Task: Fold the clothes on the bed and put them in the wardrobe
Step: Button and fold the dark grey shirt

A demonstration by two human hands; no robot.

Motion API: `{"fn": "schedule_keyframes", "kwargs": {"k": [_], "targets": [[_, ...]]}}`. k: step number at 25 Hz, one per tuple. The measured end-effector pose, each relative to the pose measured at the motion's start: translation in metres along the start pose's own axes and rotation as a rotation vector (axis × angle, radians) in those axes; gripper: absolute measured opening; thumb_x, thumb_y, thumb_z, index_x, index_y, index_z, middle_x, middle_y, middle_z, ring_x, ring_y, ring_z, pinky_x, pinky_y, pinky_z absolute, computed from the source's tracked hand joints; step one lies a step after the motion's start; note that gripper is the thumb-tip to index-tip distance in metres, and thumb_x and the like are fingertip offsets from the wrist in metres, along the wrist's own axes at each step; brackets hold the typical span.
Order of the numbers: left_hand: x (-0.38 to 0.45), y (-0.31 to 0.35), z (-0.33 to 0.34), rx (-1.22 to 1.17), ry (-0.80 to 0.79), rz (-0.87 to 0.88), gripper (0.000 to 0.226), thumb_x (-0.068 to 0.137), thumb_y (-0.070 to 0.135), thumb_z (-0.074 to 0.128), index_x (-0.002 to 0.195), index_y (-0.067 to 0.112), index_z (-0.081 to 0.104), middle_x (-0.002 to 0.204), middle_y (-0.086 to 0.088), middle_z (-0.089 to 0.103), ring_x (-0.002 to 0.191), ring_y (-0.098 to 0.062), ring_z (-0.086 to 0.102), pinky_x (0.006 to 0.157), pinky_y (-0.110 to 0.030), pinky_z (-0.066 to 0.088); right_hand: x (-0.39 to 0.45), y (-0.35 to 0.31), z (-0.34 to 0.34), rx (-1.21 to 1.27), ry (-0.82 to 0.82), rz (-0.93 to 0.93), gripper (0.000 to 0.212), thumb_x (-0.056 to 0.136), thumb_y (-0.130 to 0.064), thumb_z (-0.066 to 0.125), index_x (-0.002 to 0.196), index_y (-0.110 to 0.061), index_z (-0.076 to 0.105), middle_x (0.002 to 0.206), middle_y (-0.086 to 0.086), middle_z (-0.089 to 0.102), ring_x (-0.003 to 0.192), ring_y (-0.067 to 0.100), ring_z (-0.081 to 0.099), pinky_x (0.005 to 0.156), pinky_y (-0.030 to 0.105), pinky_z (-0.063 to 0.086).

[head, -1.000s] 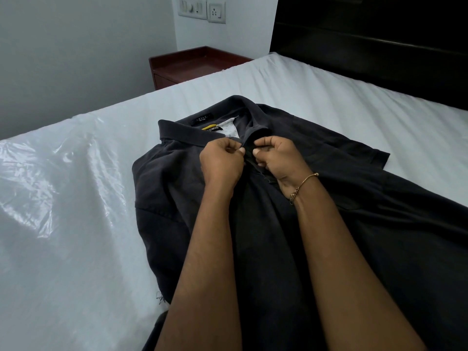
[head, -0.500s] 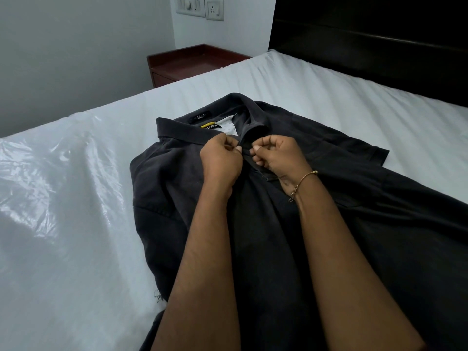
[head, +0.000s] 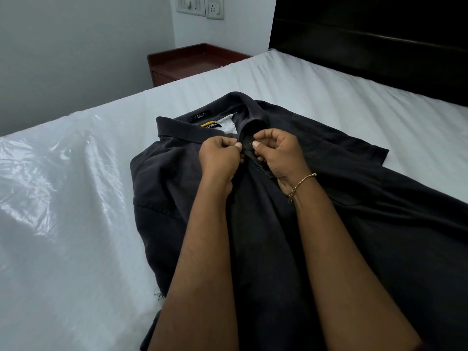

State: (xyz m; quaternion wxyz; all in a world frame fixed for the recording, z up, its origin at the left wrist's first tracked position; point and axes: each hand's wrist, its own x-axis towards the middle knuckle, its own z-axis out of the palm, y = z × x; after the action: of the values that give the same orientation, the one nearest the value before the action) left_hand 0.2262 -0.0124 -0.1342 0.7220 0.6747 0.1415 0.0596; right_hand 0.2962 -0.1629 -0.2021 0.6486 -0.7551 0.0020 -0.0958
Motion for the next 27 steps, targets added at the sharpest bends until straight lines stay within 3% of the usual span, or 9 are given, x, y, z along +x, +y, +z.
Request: {"fn": "schedule_keyframes", "kwargs": {"k": [5,6,9,11,14,16,19,22,27], "targets": [[-0.001,-0.004,0.005,0.376,0.059,0.246,0.012,0.089,0.008,0.069,0.083,0.018,0.072,0.076,0.002,0.071,0.062,-0.012,0.064,0.058,-0.020,0.051,-0.006,-0.004,-0.002,0.011,0.022,0.044,0.023,0.119,0.005,0.077,0.117,-0.018,0.081,0.086,-0.008,0.078,0.068,-0.003,0.067,0.070,0.025,0.055],[-0.002,-0.005,0.005,0.397,0.011,0.294,0.015,0.085,0.006,0.067,0.082,0.020,0.073,0.073,0.006,0.069,0.061,-0.010,0.060,0.057,-0.020,0.048,-0.005,-0.008,-0.002,-0.047,0.071,0.048,0.021,0.121,-0.006,0.079,0.105,-0.019,0.081,0.079,-0.007,0.074,0.062,-0.002,0.061,0.068,0.026,0.051],[-0.002,-0.011,0.001,0.524,-0.144,0.403,0.036,0.080,-0.001,0.057,0.088,0.026,0.079,0.082,0.013,0.071,0.071,0.003,0.061,0.073,-0.022,0.054,-0.008,-0.010,0.004,-0.342,0.162,-0.005,0.062,0.118,-0.053,0.087,0.071,-0.019,0.065,0.063,0.000,0.057,0.058,0.007,0.044,0.061,0.030,0.041],[-0.002,-0.013,0.002,0.530,-0.134,0.412,0.042,0.083,-0.004,0.052,0.089,0.025,0.082,0.095,0.012,0.068,0.080,-0.001,0.065,0.075,-0.022,0.055,-0.009,-0.005,0.004,-0.370,0.179,-0.070,0.065,0.115,-0.046,0.092,0.067,-0.020,0.057,0.063,0.002,0.050,0.059,0.009,0.037,0.063,0.037,0.039],[0.000,-0.012,0.005,0.380,0.065,0.281,0.028,0.098,0.001,0.053,0.099,0.014,0.078,0.113,-0.001,0.059,0.065,-0.019,0.072,0.059,-0.026,0.059,-0.002,0.002,-0.002,-0.279,0.187,-0.009,0.056,0.119,-0.016,0.081,0.071,-0.009,0.054,0.062,-0.003,0.038,0.055,0.009,0.029,0.067,0.036,0.032],[0.006,-0.016,0.005,0.497,0.149,0.255,0.018,0.104,0.020,0.058,0.115,0.016,0.072,0.119,-0.003,0.051,0.067,-0.017,0.071,0.065,-0.029,0.060,-0.001,0.003,-0.004,-0.188,0.169,0.078,0.038,0.122,-0.010,0.075,0.085,0.003,0.072,0.064,-0.009,0.042,0.057,0.005,0.031,0.065,0.035,0.032],[0.020,-0.022,0.007,0.769,0.178,0.259,0.032,0.100,0.044,0.062,0.125,0.025,0.070,0.123,-0.005,0.049,0.096,-0.030,0.067,0.090,-0.040,0.056,-0.003,0.000,-0.002,-0.033,0.118,0.130,0.031,0.124,-0.005,0.070,0.113,-0.021,0.094,0.070,-0.015,0.064,0.061,0.000,0.044,0.067,0.029,0.043],[0.024,-0.017,0.012,0.879,0.197,0.239,0.034,0.095,0.050,0.066,0.121,0.029,0.071,0.124,-0.008,0.049,0.103,-0.038,0.064,0.091,-0.046,0.055,-0.005,-0.001,-0.002,0.017,0.113,0.069,0.033,0.122,-0.004,0.074,0.127,-0.029,0.095,0.080,-0.013,0.076,0.065,0.000,0.056,0.071,0.028,0.054],[0.024,-0.014,0.009,0.847,0.213,0.365,0.023,0.095,0.031,0.063,0.115,0.035,0.074,0.119,-0.005,0.058,0.101,-0.035,0.064,0.083,-0.044,0.054,0.000,-0.001,0.001,-0.180,0.312,-0.103,0.042,0.107,-0.001,0.093,0.148,-0.006,0.093,0.135,0.011,0.089,0.117,0.016,0.084,0.120,0.047,0.077]]}}
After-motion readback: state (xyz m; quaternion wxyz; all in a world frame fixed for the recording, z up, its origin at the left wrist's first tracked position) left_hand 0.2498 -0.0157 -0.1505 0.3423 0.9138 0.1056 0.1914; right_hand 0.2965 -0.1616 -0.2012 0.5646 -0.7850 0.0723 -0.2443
